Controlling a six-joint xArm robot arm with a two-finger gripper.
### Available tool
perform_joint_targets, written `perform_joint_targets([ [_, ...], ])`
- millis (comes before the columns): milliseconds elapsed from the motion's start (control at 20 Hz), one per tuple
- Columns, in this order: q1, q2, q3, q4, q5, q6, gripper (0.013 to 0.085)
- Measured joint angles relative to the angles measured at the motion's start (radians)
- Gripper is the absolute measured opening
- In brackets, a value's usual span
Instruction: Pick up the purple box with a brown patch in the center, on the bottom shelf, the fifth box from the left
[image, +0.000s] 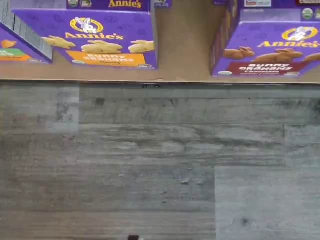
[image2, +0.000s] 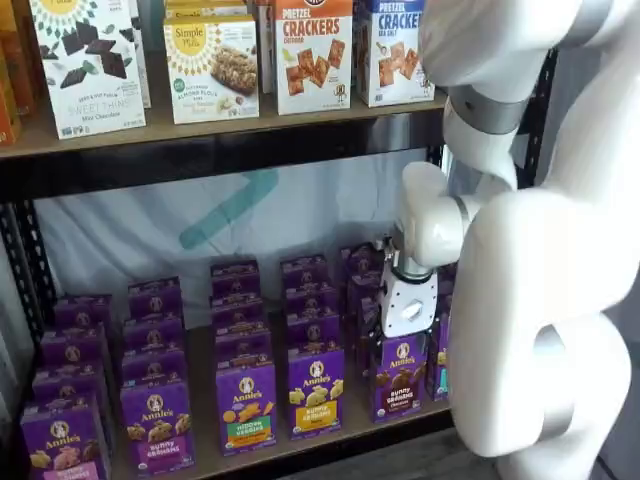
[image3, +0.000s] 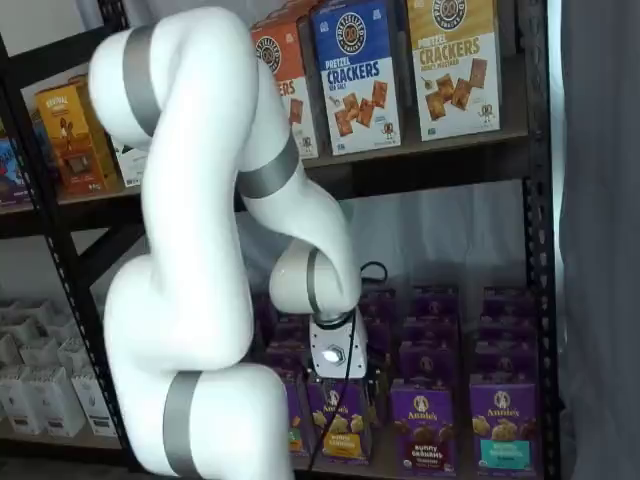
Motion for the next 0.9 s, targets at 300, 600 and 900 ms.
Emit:
perform_joint_targets([
  [300, 0.001, 0.142, -0.091, -0.040, -0.070, 0.040, 0.0850],
  [600, -0.018, 0.239, -0.178, -0.096, -0.061, 0.075, 0.0850],
  [900, -0.057, 0.328, -0.281, -0.108, -0.041, 0.049, 0.0850],
])
